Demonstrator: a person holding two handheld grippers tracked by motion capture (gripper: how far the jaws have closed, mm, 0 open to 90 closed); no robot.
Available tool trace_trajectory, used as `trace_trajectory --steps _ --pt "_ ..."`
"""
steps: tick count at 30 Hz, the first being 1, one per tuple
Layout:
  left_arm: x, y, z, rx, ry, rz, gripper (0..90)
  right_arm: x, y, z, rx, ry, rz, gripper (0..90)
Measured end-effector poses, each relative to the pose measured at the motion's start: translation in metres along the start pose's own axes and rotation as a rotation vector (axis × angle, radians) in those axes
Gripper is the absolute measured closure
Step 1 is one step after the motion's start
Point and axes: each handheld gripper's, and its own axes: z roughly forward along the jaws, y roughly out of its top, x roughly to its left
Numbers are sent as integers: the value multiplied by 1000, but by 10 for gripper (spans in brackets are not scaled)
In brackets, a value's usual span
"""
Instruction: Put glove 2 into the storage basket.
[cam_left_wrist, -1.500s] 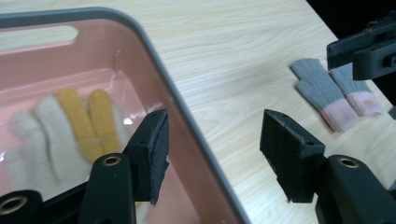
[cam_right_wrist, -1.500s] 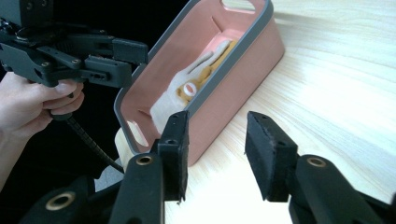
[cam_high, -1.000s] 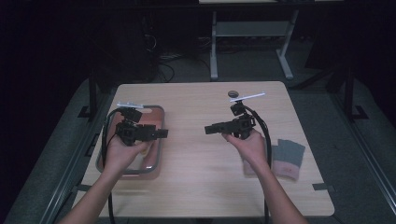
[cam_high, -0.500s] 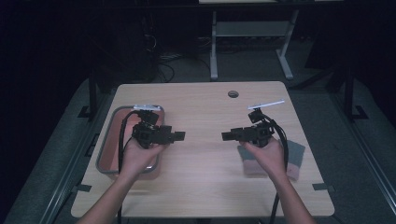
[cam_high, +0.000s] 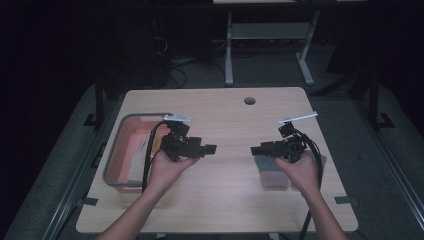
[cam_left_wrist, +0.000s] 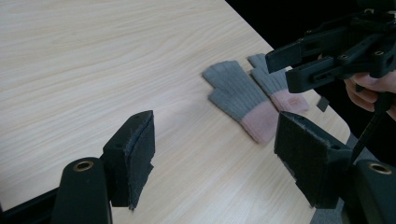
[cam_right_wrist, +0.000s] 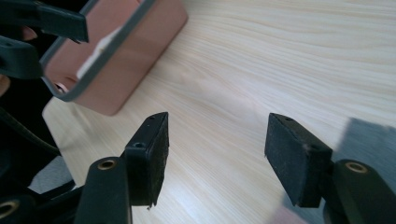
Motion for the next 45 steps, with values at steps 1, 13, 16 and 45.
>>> trace_trajectory --steps 1,13,16,45 --pt "-1 0 1 -1 -2 4 290 -3 -2 -3 0 -12 0 399" --pt "-16 1 22 -15 -41 28 286 -21 -21 -22 20 -116 -9 439" --pt "-19 1 27 -9 -54 31 285 -23 -24 -23 37 -139 -15 439" --pt "-60 -9 71 28 -132 94 283 -80 -78 -51 105 -336 48 456"
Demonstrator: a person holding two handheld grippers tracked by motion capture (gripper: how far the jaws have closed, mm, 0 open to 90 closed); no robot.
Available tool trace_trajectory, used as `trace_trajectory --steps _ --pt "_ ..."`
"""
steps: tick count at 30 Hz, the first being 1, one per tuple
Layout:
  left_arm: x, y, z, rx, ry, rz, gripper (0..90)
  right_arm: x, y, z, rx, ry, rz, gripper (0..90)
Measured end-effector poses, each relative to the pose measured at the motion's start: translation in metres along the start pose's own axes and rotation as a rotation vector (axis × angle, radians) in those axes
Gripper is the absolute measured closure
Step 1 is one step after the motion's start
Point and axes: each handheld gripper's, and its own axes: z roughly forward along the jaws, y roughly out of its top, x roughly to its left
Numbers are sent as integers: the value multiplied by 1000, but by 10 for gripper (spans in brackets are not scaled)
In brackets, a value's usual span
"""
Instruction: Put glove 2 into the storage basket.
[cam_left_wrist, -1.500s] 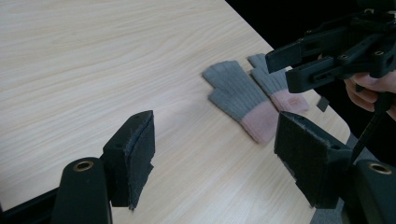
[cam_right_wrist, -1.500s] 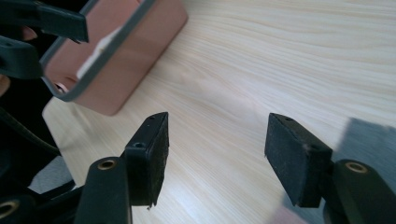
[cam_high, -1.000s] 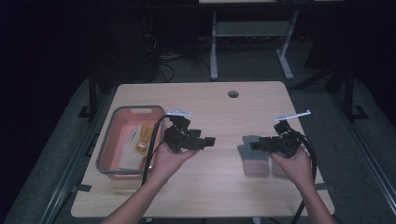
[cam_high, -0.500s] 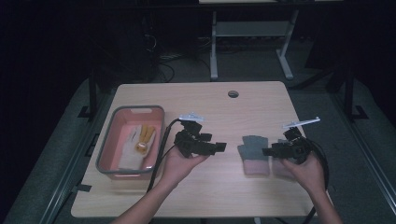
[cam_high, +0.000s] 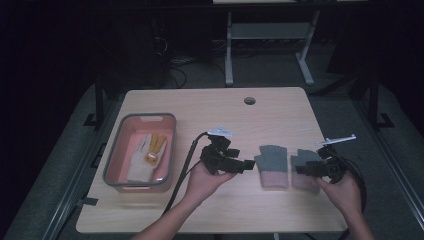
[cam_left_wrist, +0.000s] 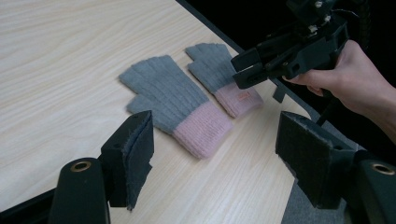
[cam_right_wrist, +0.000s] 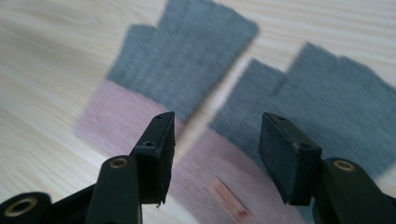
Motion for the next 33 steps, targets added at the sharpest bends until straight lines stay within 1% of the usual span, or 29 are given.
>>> trace_trajectory --steps 1,3,6,10,12,15,17,19,21,22,24,27,28,30,33 --pt "-1 0 2 2 -2 -1 282 -2 -1 1 -7 -8 -7 459" --pt "-2 -1 5 6 -3 3 283 -5 -4 1 7 -20 8 465" --pt "-2 -1 10 7 2 9 282 -10 -8 3 24 -44 8 476" --pt "-1 -3 16 10 5 7 282 -14 -13 9 63 -96 7 497" --pt "-1 -5 20 17 8 9 282 -16 -15 12 73 -113 6 504" --pt "0 -9 25 21 7 4 281 -16 -17 15 72 -112 10 500" --pt "1 -11 28 29 9 9 281 -15 -18 16 71 -122 0 512" --pt "2 -13 30 35 14 6 281 -14 -19 17 72 -128 -11 532" --pt "2 -16 32 41 22 8 281 -13 -19 18 76 -129 -18 577" --pt "2 -18 33 41 19 -2 281 -12 -19 18 80 -131 -20 605" --pt "2 -20 34 43 20 0 281 -9 -19 19 80 -135 -26 645" --pt "2 -23 33 51 18 -2 281 -9 -19 18 79 -123 -25 747" --pt "2 -23 33 49 18 -6 281 -9 -19 18 77 -123 -24 768" --pt "4 -24 32 51 20 1 281 -8 -19 17 78 -126 -20 793" --pt "6 -24 30 49 17 -11 281 -9 -18 16 73 -120 -11 804"
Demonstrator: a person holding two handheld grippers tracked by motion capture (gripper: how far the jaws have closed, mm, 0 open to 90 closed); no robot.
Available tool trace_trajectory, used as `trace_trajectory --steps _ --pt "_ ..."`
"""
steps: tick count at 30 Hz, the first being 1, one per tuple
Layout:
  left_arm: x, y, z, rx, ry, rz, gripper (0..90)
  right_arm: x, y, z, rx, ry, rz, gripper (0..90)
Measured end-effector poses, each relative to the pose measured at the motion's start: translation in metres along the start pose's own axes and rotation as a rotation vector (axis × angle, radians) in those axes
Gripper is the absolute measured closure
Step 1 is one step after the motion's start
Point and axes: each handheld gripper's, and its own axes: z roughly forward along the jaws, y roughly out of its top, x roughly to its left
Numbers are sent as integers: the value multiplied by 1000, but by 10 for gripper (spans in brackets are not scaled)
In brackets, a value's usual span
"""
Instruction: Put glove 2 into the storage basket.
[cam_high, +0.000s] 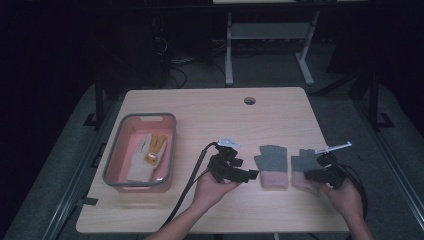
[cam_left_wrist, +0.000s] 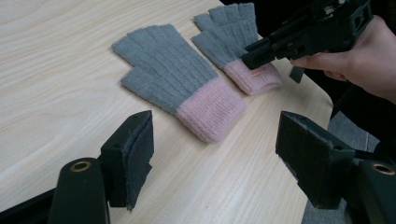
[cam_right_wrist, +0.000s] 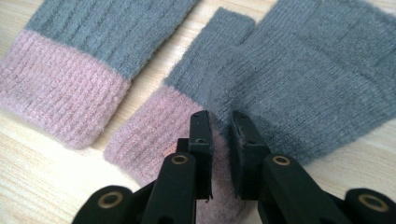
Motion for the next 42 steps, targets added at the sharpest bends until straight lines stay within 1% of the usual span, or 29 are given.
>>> trace_trajectory --steps 2,5,8,13,14,15,16,17,19,21,22,23,25,27,28,29,32,33,36,40,42 --pt "2 0 -1 0 -5 -5 280 0 0 -1 0 0 -1 805" --pt "3 -1 -3 -12 -2 -18 278 -1 1 -4 -4 -5 -5 808" --pt "6 -1 -6 -18 2 -17 278 1 3 -8 -10 -5 -9 811" --pt "9 -2 -9 -20 1 -39 278 7 8 -17 -35 5 -32 811" --pt "10 -3 -9 -22 2 -38 278 8 10 -19 -42 5 -37 811" --pt "11 -3 -9 -21 4 -37 278 10 13 -21 -55 12 -49 811" --pt "12 -4 -10 -22 5 -40 279 12 14 -22 -53 21 -51 811" --pt "12 -4 -10 -24 4 -42 279 16 17 -23 -55 29 -71 810" --pt "13 -3 -11 -27 8 -46 279 22 22 -23 -55 31 -88 810" --pt "14 -4 -11 -32 9 -51 279 30 28 -22 -63 49 -121 810" --pt "14 -4 -12 -36 8 -54 279 32 30 -21 -62 52 -127 810" --pt "15 -4 -12 -33 6 -52 279 37 33 -19 -59 57 -143 809" --pt "16 -5 -13 -36 4 -54 279 41 37 -17 -48 74 -152 809" --pt "18 -6 -12 -37 1 -66 280 45 41 -14 -42 92 -165 809" --pt "19 -6 -13 -40 1 -71 280 47 43 -12 -43 96 -180 809" --pt "20 -6 -12 -41 3 -76 280 49 45 -12 -39 95 -182 809" --pt "21 -8 -11 -41 -3 -81 280 52 51 -9 -51 126 -193 808" --pt "21 -8 -11 -42 -4 -81 280 54 53 -7 -45 134 -202 808" --pt "22 -8 -9 -33 -5 -83 280 58 56 -3 -34 133 -212 808" --pt "24 -7 -8 -32 -5 -88 280 63 60 2 -15 151 -232 807" --pt "24 -7 -8 -33 -21 -87 281 66 61 5 -3 154 -241 804"
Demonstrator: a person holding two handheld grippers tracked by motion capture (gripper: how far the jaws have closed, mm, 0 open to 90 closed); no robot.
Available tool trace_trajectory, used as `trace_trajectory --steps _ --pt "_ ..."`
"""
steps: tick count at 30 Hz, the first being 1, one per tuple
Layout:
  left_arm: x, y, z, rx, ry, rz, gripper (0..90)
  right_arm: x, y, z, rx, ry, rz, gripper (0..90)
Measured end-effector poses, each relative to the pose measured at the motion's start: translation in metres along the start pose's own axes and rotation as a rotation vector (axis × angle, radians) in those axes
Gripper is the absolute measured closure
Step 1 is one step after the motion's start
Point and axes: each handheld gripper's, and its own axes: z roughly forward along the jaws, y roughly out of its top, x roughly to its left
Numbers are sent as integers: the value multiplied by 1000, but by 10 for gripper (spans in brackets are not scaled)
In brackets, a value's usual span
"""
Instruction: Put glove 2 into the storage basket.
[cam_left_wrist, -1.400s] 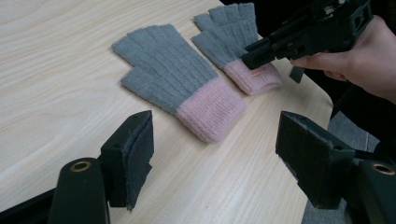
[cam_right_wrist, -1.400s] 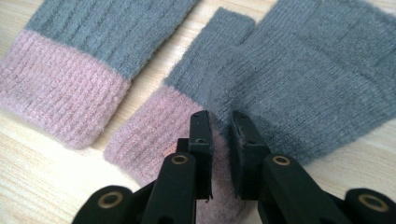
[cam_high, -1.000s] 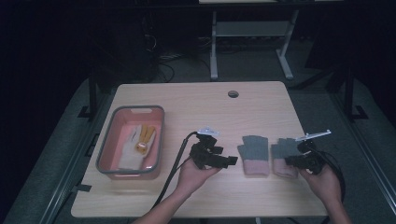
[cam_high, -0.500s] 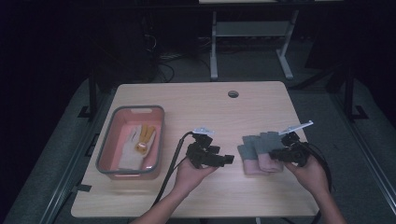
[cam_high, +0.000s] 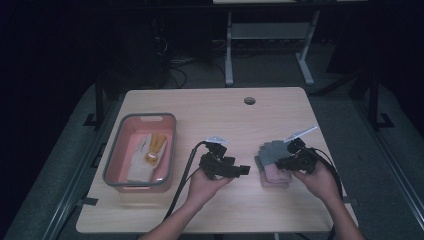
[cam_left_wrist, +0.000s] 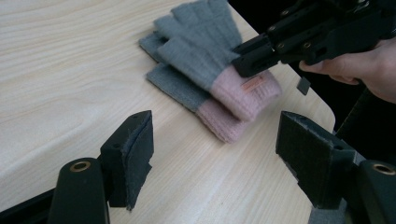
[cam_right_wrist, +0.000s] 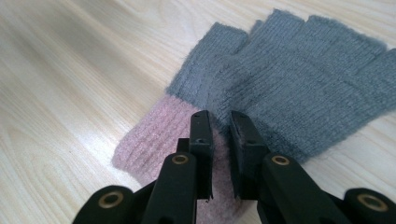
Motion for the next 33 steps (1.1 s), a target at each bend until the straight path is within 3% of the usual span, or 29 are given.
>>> trace_trajectory --steps 8,12,15,21,24,28,33 --pt "0 -1 9 13 2 -11 283 1 -2 12 29 -1 -13 767" --pt "-4 -2 18 29 4 -8 288 1 -2 5 -19 10 -12 742" --pt "-6 -1 24 32 4 -9 291 -5 -4 -3 -58 19 32 701" --pt "-8 2 43 48 -3 -42 336 -17 -15 -6 -72 32 122 583" --pt "-7 3 55 53 -11 -78 352 -22 -19 -5 -64 41 158 540" --pt "-8 2 68 70 18 -83 352 -29 -23 -4 -73 42 204 498" --pt "-10 -1 84 90 23 -104 351 -36 -28 1 -82 50 256 469"
